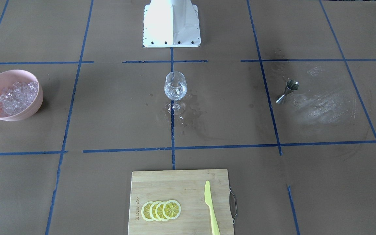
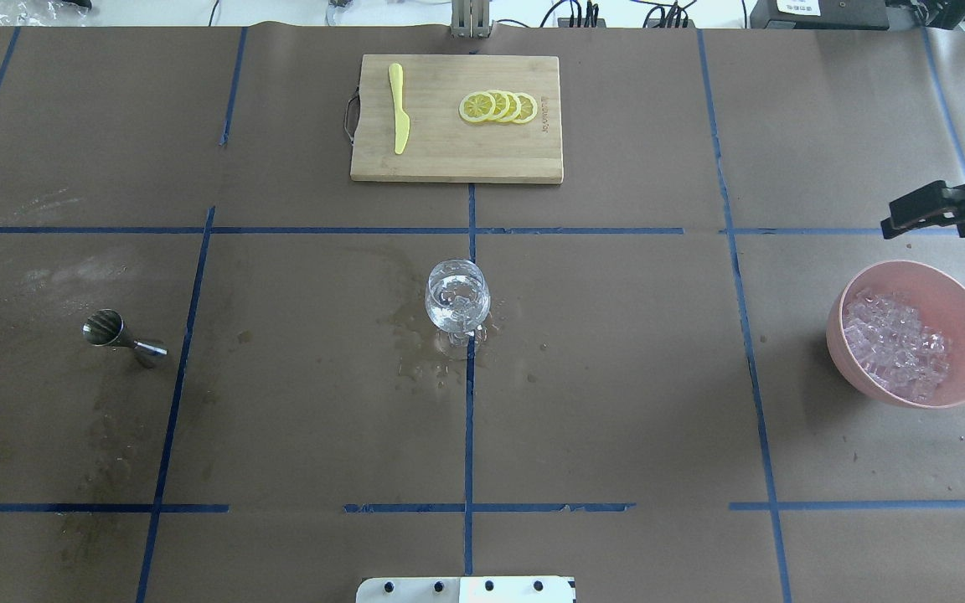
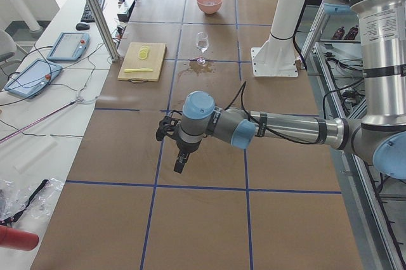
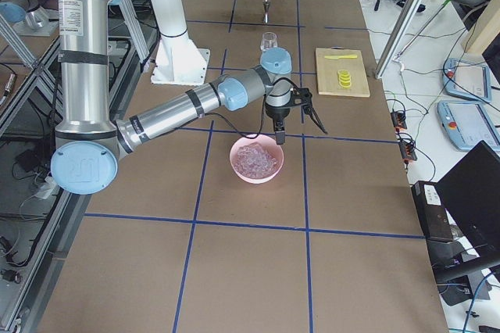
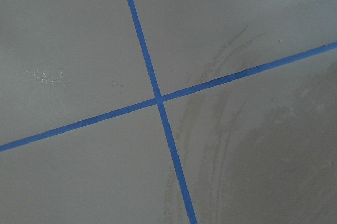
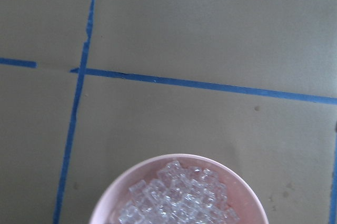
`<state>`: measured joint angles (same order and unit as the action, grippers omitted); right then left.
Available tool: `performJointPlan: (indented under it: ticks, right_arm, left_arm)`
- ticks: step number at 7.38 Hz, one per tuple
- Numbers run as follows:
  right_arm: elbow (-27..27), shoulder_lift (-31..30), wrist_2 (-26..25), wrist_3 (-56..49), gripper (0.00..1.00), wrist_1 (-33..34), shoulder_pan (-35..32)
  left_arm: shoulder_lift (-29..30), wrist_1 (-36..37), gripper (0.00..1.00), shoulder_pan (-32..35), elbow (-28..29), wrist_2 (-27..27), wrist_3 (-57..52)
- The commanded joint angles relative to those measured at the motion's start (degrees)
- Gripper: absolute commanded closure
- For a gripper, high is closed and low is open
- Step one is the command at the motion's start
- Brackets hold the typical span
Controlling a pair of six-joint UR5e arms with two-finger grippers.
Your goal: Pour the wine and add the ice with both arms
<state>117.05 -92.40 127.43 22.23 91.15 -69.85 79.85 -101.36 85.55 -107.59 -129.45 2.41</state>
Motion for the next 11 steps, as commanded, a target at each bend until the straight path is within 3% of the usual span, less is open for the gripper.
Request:
performJointPlan:
  ticks: [1, 2, 5, 9, 11]
  right_arm:
    - [-0.15, -0.67, 3.06, -11.13, 0.0, 6.57, -3.62]
    - [-0.16, -0.76, 5.35, -11.25, 0.0, 7.11, -3.54]
    - [-1.38, 0.11, 5.55, -10.37, 0.0, 6.5, -3.36]
    - [-7.09, 6.51, 5.63, -10.02, 0.0, 6.85, -3.36]
    - [-7.88, 8.89, 8.08, -8.02, 0.0, 6.59, -3.36]
  left_arm:
    - [6.33, 20.3, 0.0, 3.11, -2.54, -0.19, -10.42]
    - [8.29, 25.2, 0.0, 3.91, -1.84, 0.34, -14.93]
    - [8.22, 25.16, 0.0, 3.75, -0.6, -0.19, -14.71]
    - [9.35, 20.7, 0.0, 3.75, 1.05, -0.36, -14.8]
    - [13.99, 16.89, 0.0, 3.57, 3.07, -0.1, -14.8]
